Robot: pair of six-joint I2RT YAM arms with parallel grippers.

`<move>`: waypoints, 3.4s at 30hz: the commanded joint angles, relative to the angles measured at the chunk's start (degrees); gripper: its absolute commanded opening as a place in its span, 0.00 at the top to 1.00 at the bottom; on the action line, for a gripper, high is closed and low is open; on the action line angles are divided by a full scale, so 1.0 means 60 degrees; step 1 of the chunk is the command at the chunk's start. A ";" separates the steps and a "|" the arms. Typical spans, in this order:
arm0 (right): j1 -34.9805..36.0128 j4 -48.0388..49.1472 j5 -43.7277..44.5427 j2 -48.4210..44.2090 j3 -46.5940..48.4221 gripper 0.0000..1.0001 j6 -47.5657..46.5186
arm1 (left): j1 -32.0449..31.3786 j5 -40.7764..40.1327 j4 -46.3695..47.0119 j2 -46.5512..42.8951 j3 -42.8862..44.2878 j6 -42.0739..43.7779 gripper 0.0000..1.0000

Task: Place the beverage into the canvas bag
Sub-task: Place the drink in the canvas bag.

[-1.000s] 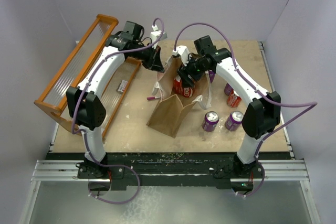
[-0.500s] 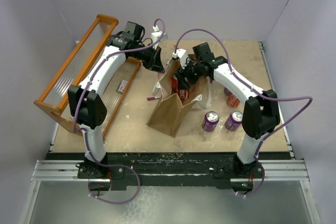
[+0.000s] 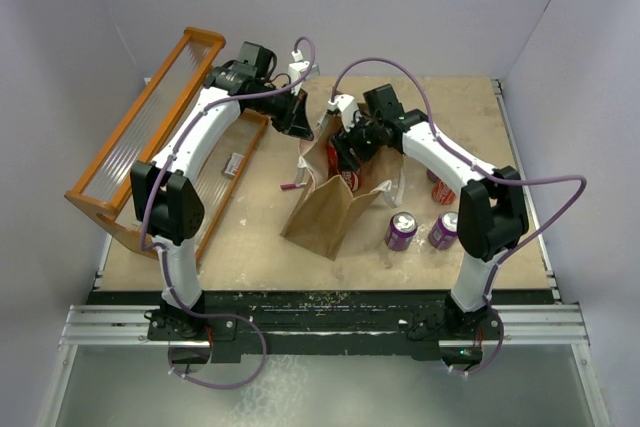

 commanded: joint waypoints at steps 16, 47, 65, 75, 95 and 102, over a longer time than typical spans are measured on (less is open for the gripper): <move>-0.0444 0.2407 0.2612 -0.0118 -0.0070 1.00 0.1886 | 0.0264 0.0725 -0.0615 0.0079 -0.0107 0.1620 1.00; -0.1148 0.6085 0.1064 -0.0715 -0.2569 1.00 0.1273 | 0.0218 0.1560 -0.1701 0.1441 0.2194 0.1001 0.98; -0.1152 0.3884 -0.0562 -0.1184 -0.2643 0.73 -0.1101 | 0.0237 0.2645 -0.0356 0.2073 0.3159 0.0058 0.84; -0.1134 0.3683 -0.0348 -0.0697 -0.2114 0.48 -0.0936 | 0.0240 0.2237 -0.0903 0.1898 0.2642 0.0865 0.68; -0.1097 0.2964 -0.0462 -0.0828 -0.1093 0.14 -0.1392 | 0.0231 0.1894 -0.0221 0.1568 0.2629 0.0924 0.42; -0.1089 0.2593 -0.0742 -0.1351 -0.0810 0.17 -0.1827 | 0.0230 0.1867 0.0010 0.1582 0.2643 0.0890 0.43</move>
